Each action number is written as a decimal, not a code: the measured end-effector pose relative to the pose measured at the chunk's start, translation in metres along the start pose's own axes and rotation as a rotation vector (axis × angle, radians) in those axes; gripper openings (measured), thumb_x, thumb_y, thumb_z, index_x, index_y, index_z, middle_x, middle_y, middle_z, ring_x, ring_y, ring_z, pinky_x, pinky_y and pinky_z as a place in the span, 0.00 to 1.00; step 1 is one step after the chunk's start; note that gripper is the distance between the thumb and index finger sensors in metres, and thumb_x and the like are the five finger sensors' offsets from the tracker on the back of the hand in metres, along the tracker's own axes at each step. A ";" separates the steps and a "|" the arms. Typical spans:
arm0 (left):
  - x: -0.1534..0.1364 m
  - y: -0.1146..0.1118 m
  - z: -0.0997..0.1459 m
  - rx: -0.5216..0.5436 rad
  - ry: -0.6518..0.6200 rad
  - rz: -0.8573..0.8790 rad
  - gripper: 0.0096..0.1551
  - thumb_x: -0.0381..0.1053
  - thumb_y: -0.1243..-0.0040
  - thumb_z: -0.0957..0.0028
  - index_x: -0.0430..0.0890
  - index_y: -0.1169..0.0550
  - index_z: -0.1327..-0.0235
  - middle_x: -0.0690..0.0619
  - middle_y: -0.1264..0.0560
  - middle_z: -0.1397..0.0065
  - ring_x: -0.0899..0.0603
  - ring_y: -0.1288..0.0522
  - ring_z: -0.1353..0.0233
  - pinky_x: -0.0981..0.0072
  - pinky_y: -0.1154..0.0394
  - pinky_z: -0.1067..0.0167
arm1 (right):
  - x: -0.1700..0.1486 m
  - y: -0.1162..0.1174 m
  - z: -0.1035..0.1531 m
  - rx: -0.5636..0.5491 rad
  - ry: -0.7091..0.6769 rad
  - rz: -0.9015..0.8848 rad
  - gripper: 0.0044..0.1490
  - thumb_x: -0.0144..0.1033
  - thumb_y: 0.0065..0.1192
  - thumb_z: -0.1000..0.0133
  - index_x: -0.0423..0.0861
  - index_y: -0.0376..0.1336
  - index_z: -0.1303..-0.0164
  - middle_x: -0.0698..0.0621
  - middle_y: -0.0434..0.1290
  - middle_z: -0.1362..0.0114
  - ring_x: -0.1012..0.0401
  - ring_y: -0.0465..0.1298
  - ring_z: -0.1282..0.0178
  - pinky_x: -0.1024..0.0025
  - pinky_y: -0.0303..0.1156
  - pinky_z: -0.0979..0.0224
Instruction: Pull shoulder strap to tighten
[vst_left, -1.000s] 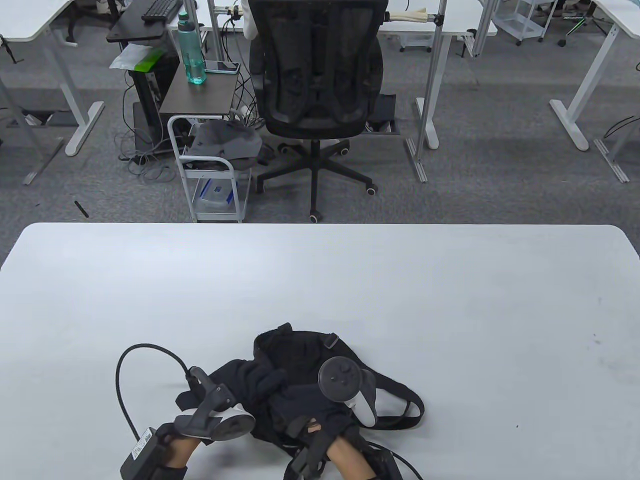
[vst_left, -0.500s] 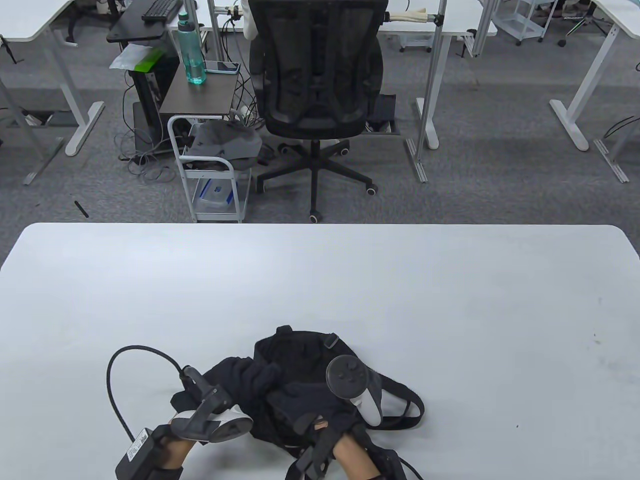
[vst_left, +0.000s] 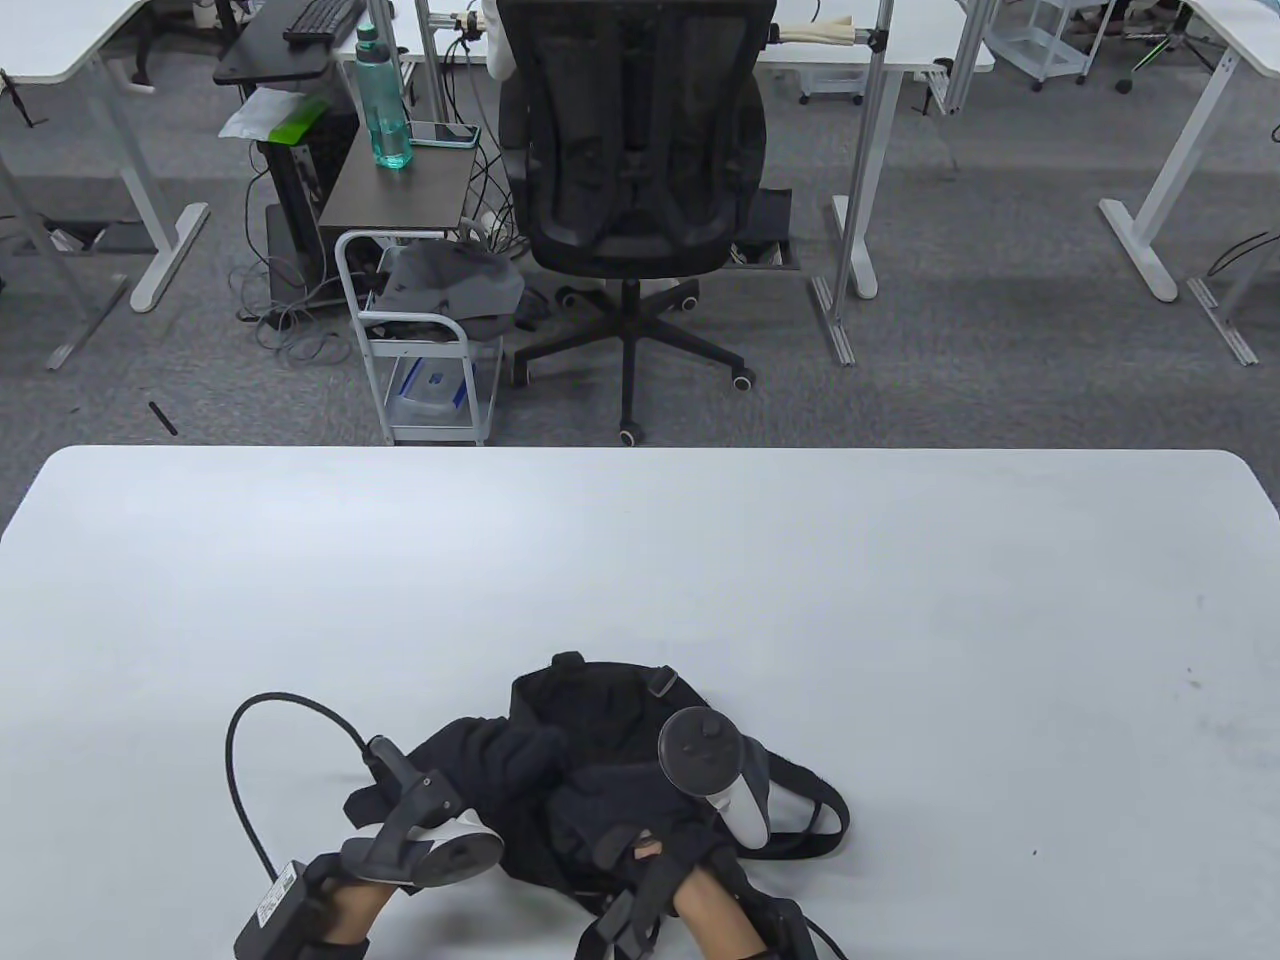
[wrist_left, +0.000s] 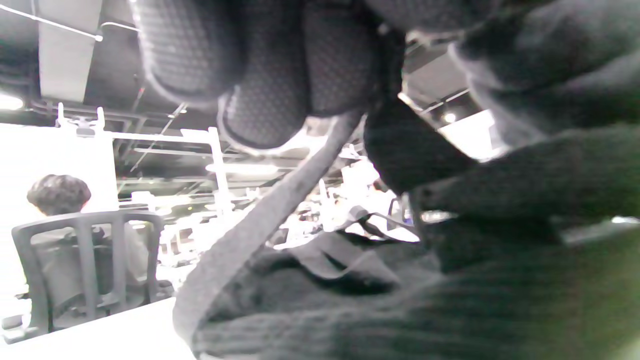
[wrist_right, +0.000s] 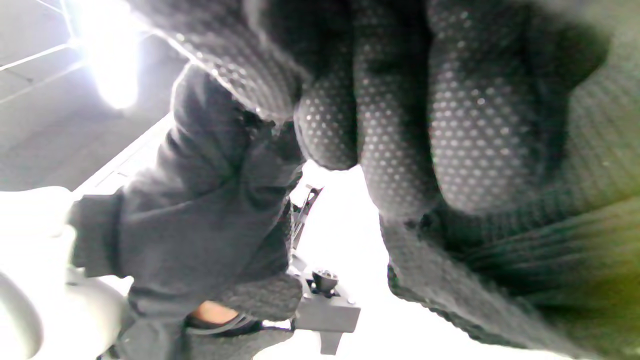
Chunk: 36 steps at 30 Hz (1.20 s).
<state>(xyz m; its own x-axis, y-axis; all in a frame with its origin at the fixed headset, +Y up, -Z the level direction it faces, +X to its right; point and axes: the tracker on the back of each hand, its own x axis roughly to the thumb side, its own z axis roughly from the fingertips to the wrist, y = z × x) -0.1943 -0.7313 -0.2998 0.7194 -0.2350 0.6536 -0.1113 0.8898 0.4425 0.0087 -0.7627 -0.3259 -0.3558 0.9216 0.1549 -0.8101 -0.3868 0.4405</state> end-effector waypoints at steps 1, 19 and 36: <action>-0.001 -0.001 0.000 -0.002 -0.004 -0.003 0.38 0.56 0.51 0.61 0.57 0.35 0.31 0.61 0.17 0.47 0.51 0.15 0.43 0.61 0.19 0.43 | 0.000 0.000 0.000 0.003 -0.004 -0.007 0.23 0.39 0.67 0.48 0.34 0.80 0.62 0.38 0.88 0.59 0.45 0.87 0.66 0.44 0.75 0.43; 0.012 0.003 -0.004 0.005 -0.050 -0.043 0.37 0.55 0.51 0.60 0.57 0.36 0.31 0.60 0.17 0.47 0.50 0.15 0.43 0.61 0.19 0.43 | -0.012 -0.005 -0.003 0.062 0.061 -0.070 0.39 0.48 0.71 0.49 0.29 0.73 0.42 0.31 0.80 0.42 0.39 0.82 0.50 0.38 0.69 0.37; -0.013 -0.011 0.002 -0.046 0.025 -0.031 0.38 0.56 0.54 0.62 0.61 0.37 0.31 0.62 0.19 0.46 0.51 0.16 0.41 0.61 0.20 0.42 | -0.001 0.000 -0.001 0.085 0.018 -0.049 0.23 0.37 0.69 0.49 0.33 0.81 0.60 0.36 0.88 0.57 0.44 0.87 0.63 0.44 0.75 0.42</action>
<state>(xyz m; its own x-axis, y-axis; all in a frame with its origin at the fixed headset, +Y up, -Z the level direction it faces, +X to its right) -0.2034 -0.7389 -0.3119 0.7394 -0.2534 0.6238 -0.0575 0.8993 0.4335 0.0080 -0.7636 -0.3271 -0.3259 0.9383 0.1159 -0.7847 -0.3368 0.5204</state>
